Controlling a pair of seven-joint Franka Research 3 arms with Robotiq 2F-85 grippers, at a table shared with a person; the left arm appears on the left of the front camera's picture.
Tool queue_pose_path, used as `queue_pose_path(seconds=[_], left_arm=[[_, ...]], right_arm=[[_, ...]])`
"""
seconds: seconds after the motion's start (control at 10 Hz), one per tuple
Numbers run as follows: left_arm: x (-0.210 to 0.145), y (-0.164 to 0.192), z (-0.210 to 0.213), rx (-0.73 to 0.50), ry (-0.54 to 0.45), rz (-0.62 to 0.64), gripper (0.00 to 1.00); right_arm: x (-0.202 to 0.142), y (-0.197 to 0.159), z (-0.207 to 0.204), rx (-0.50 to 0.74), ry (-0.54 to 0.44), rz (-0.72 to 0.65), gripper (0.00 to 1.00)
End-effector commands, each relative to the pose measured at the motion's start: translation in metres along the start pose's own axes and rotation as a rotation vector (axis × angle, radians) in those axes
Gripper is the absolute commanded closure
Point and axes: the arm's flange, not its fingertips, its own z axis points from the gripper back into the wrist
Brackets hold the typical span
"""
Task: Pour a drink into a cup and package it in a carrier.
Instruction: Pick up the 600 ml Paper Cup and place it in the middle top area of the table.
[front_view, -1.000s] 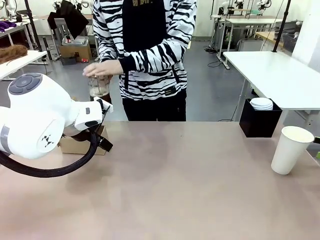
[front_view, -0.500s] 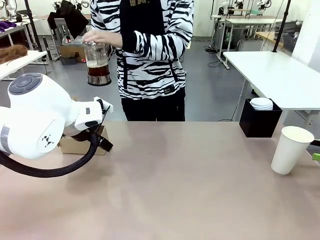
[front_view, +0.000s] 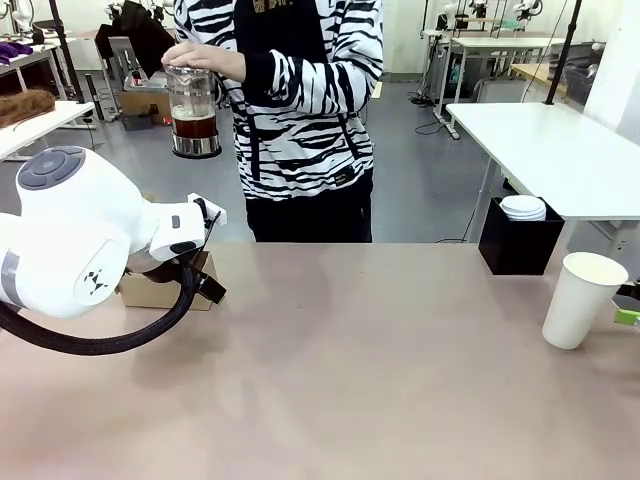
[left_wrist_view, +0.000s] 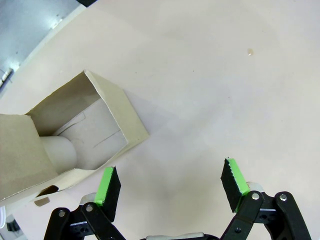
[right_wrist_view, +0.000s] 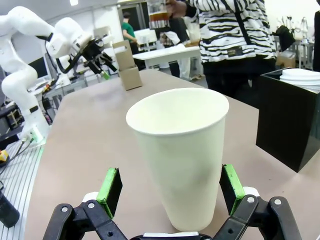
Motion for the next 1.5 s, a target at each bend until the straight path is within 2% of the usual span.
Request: queue_pose_path(seconds=[0.0,1.0,1.4], left_arm=[[0.000,0.000,0.000,-0.001,-0.001,0.001,0.00],[0.000,0.000,0.000,-0.001,-0.001,0.001,0.00],[0.000,0.000,0.000,-0.001,-0.001,0.001,0.00]], right_arm=[[-0.002,-0.002,-0.015,-0.032,0.005,-0.034,0.00],[-0.016,-0.011,-0.082,-0.014,-0.039,-0.067,0.00],[-0.017,-0.013,-0.094,-0.015,-0.062,-0.050,0.00]])
